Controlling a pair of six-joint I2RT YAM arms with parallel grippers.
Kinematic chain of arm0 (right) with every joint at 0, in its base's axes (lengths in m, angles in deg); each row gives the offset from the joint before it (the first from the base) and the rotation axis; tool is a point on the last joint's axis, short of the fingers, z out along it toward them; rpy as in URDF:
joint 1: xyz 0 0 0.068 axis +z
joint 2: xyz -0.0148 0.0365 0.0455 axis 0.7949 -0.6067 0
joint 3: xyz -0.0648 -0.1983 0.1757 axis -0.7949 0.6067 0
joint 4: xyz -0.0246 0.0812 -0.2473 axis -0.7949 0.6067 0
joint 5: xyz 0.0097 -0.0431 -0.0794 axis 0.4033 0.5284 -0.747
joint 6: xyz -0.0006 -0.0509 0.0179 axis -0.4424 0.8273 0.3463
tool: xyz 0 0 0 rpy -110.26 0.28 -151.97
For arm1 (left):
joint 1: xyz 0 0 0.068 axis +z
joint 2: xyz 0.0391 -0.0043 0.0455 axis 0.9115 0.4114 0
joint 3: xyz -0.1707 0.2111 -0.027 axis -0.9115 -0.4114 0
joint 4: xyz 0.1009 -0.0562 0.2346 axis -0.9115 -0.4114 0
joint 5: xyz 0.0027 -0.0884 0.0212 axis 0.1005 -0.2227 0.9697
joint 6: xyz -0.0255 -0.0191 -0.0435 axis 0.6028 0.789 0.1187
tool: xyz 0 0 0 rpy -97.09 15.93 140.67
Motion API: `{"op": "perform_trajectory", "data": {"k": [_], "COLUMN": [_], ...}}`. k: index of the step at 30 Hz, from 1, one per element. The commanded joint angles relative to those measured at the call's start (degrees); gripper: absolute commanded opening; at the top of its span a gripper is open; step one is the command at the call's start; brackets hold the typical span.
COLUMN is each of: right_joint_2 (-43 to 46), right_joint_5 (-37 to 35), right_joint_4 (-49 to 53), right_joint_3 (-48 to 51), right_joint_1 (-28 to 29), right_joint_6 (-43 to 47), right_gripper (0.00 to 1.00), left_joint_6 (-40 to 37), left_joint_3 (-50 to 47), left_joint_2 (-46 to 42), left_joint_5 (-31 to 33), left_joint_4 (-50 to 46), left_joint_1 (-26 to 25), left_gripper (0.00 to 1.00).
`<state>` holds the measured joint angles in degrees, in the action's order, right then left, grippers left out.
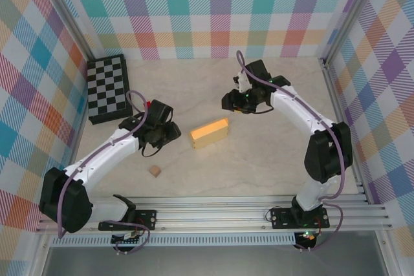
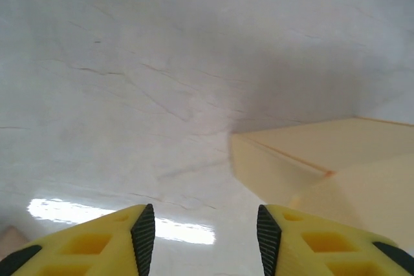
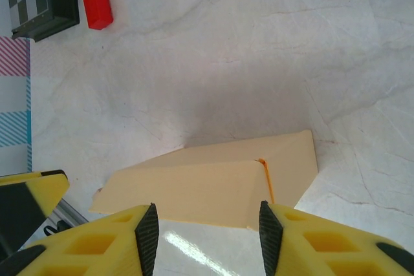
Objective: Fold the paper box
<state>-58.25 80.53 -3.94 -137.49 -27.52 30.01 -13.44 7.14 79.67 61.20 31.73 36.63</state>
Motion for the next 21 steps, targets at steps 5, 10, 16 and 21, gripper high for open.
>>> {"op": "perform_trajectory", "data": {"k": [5,10,16,21], "right_joint_2": [-3.0,-3.1,-3.0,-3.7], "right_joint_5": [3.9,5.1,7.2,9.3], "right_joint_4": [4.4,4.3,2.4,1.8], "right_joint_3": [-1.7,-0.2,2.0,2.1], "right_joint_1": [0.7,0.8,1.1,1.2], "right_joint_6": [0.9,0.9,0.1,0.2], "right_gripper": [0.48,0.48,0.48,0.48], "left_joint_6": [9.7,13.6,13.4,9.6], "left_joint_3": [3.8,4.7,7.6,11.1], "left_joint_2": [1.8,3.2,5.8,8.0], "left_joint_5": [-5.6,-5.6,-3.4,-0.5], "left_joint_4": [4.9,7.6,6.6,3.3], "left_joint_1": [-3.8,-6.0,-7.8,-7.7], "left_gripper": [0.71,0.69,0.59,0.53]}}
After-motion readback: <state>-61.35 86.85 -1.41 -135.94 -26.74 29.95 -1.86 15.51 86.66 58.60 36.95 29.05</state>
